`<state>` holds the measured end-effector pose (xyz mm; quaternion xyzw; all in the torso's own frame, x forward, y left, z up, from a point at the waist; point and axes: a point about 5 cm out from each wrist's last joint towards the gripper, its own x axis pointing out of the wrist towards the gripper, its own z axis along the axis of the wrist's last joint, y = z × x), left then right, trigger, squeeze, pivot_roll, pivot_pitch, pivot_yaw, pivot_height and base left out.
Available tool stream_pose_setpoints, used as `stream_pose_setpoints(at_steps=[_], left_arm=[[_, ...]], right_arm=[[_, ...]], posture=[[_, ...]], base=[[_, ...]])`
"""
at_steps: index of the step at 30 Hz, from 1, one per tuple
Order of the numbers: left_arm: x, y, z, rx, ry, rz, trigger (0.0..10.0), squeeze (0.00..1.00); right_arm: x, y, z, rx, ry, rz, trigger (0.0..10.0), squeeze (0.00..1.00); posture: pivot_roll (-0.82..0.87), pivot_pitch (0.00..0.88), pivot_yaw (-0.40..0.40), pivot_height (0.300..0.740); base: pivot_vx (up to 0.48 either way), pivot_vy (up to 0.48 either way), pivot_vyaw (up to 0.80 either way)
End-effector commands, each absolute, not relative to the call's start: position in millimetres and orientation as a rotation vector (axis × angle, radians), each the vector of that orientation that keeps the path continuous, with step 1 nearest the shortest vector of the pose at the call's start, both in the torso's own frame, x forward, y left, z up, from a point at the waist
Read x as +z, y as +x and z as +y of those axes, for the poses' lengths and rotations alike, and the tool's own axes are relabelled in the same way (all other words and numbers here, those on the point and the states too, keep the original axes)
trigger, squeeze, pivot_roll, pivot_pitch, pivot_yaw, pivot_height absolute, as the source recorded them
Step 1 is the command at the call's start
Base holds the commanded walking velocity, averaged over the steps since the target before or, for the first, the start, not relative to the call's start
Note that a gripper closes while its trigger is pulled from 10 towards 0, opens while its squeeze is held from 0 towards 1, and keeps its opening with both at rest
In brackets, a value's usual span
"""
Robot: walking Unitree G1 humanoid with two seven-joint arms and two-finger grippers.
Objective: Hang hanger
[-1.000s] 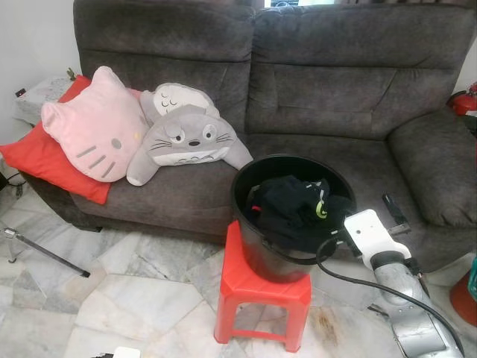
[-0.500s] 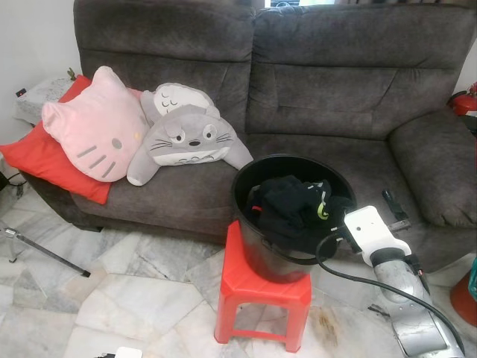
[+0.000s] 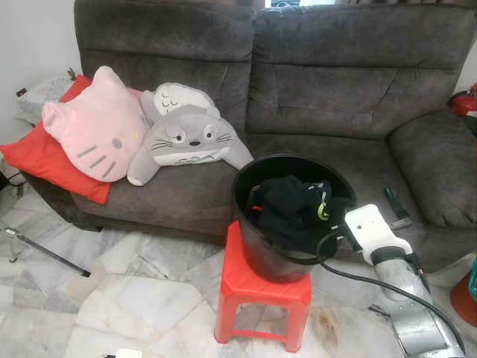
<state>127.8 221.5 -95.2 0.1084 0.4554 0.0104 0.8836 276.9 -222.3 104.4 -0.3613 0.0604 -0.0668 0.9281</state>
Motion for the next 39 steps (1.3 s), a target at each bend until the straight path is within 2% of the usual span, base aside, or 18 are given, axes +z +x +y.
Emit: stream_pose_setpoints(at_steps=[1,39], left_arm=[[-97,121,225,0.018,0.237,0.974,10.0,0.00],[-97,122,227,0.017,0.238,0.981,10.0,0.00]], right_arm=[[101,276,-223,-0.140,-0.737,0.145,10.0,0.00],[88,264,-230,-0.166,-0.732,0.209,10.0,0.00]], posture=[[-0.17,0.000,0.015,0.740],[-0.17,0.000,0.018,0.740]], base=[[0.000,0.000,0.00],[0.000,0.000,0.00]])
